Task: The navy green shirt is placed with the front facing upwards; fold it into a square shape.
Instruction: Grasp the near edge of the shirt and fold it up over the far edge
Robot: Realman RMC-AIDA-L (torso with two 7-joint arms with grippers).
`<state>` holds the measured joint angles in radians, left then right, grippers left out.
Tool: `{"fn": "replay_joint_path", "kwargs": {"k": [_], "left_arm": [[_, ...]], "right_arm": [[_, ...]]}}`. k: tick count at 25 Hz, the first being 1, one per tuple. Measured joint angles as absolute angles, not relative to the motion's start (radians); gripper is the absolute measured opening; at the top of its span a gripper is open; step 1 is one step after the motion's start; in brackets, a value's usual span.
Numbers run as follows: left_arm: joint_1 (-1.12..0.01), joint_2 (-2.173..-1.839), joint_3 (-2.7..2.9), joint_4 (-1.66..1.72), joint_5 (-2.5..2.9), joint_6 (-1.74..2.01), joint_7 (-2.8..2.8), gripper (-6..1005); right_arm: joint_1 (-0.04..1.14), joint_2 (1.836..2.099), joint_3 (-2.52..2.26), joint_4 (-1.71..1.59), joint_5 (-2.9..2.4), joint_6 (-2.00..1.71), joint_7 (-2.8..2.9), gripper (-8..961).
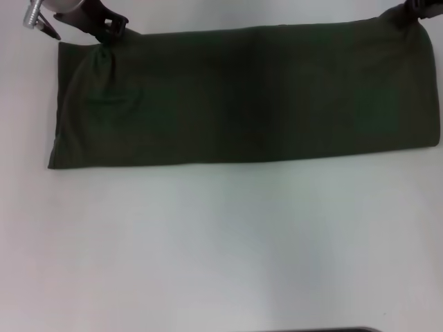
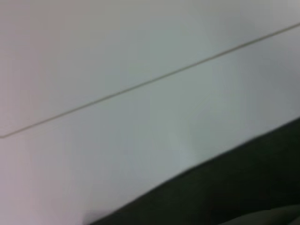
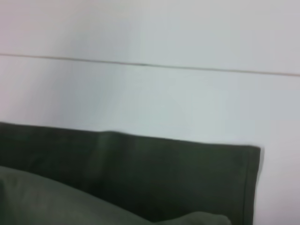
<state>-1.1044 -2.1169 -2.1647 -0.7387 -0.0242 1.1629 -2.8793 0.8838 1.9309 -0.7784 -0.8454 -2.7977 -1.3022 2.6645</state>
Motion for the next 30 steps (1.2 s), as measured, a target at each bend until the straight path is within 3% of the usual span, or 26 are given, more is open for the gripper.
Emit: {"fn": "replay_joint_path", "kwargs": {"k": [12, 30], "left_arm": [[-1.103, -2.126, -2.164, -0.732, -0.011, 1.1, -2.914, 36], [-1.096, -2.142, -2.168, -0.702, -0.011, 0.981, -2.921, 38]], "right_arm": [[0.888, 1.972, -0.833, -0.84, -2.798, -1.126, 2.688, 54], [0.882, 1.982, -0.881, -0.766, -2.798, -1.015, 2.688, 53]]}}
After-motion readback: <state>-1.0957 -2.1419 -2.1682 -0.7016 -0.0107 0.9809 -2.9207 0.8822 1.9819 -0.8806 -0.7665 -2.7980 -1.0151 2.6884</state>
